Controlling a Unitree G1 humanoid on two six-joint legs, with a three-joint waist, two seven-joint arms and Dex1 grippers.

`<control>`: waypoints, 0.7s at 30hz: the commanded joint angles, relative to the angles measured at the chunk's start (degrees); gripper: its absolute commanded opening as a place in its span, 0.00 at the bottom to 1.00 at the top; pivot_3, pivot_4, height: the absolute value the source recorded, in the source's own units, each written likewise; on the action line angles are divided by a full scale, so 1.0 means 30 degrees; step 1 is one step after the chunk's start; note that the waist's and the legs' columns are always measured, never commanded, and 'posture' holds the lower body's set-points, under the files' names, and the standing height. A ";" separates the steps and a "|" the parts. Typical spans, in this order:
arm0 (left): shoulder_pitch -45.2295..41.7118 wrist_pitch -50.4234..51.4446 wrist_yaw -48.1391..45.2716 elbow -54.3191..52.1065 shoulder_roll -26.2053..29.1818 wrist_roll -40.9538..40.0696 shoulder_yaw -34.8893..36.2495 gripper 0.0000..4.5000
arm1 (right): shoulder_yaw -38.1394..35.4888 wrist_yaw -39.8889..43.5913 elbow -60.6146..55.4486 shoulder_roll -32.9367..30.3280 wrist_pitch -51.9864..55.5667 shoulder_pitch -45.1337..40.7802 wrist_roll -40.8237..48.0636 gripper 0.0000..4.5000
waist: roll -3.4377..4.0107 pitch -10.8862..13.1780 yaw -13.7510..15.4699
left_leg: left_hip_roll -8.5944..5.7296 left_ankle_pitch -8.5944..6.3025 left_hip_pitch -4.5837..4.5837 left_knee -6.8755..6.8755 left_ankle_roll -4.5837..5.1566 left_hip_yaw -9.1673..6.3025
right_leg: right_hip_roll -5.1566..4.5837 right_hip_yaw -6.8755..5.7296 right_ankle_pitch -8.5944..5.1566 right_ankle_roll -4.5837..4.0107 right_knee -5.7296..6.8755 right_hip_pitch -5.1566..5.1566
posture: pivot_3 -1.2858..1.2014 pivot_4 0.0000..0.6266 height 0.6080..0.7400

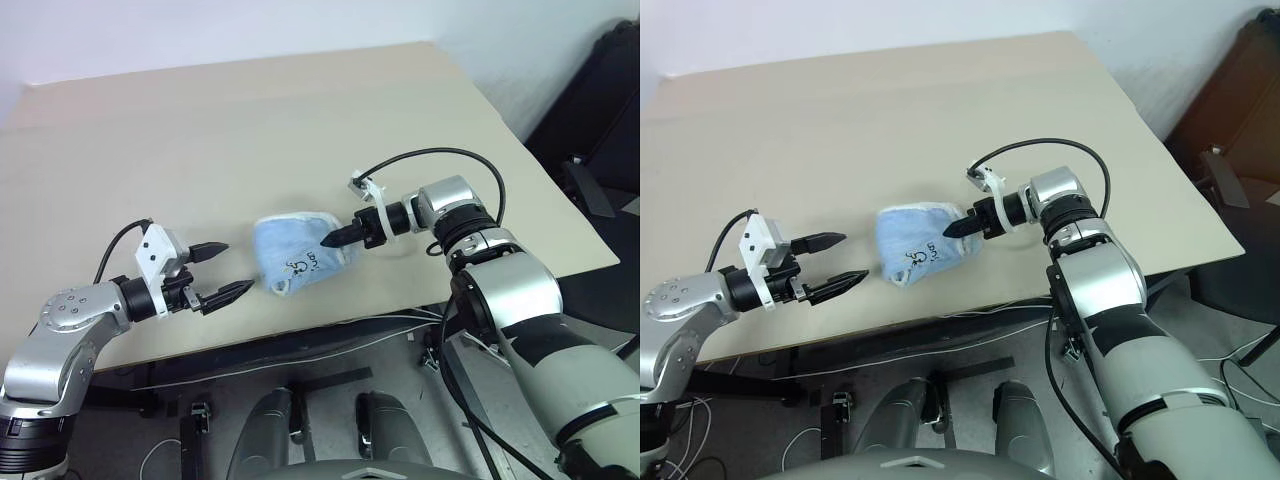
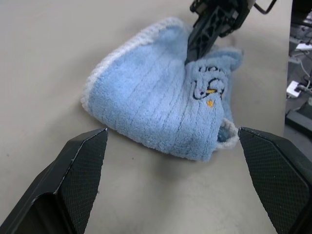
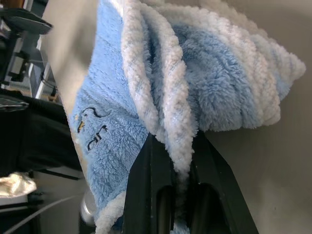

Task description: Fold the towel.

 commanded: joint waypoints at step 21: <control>-0.2035 0.0917 0.0142 0.0781 -0.0838 -0.1056 -0.0442 1.00 | -1.5225 -1.8777 0.2001 -0.4230 -0.9030 -0.1409 0.8438 0.00 | -0.0001 0.0000 0.0012 | 0.0001 0.0039 -0.0039 0.0053 0.0006 0.0058 | -0.0031 -0.0013 0.0003 0.0002 -0.0021 0.0095 | 0.52 0.24 0.96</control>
